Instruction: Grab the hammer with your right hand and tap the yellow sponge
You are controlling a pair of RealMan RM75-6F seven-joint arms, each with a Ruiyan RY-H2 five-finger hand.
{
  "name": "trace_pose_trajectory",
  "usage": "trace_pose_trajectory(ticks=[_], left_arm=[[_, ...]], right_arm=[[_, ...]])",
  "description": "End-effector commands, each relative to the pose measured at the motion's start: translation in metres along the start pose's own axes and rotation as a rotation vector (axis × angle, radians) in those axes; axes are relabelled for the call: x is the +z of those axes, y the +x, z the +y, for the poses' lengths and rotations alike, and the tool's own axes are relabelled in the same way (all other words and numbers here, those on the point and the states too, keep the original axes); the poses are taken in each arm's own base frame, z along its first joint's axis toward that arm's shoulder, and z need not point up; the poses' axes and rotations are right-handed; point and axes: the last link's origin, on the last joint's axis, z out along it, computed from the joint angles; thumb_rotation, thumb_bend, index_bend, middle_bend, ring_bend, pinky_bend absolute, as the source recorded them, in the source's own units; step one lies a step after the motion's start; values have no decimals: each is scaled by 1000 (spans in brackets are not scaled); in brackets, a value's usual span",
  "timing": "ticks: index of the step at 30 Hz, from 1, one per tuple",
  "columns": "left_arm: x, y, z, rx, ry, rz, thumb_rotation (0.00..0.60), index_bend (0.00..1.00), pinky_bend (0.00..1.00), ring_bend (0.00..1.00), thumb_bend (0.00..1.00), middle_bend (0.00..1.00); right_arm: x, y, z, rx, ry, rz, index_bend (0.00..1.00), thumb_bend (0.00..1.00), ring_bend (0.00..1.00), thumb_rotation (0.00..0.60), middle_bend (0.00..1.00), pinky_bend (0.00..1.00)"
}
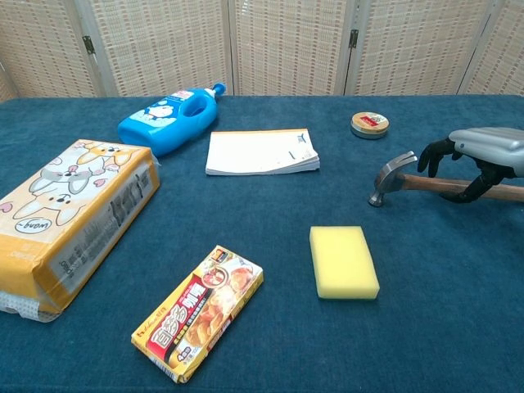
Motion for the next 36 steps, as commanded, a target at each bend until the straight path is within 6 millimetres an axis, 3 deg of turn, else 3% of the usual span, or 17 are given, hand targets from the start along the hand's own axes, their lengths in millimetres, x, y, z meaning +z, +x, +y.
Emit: trace_pose_trajectory(ticks=[1,16,36], left_arm=[[0,0,-1,0,1,1,600,231,159,55,199,158],[-2,-1,-6,-3,14,1,600,230,159,55,199,157],[-4,-3,-12,-5,26,-5,600,229,159,55,199,157]], right_arm=[[2,-2,-2,3,3,-3,341,345,129,600,392,217],[6,-10,-12,1,13,-22,436,477,160,600,467,216],[8,-15,-16,-4,7,-42,467,535,181,600,486,216]])
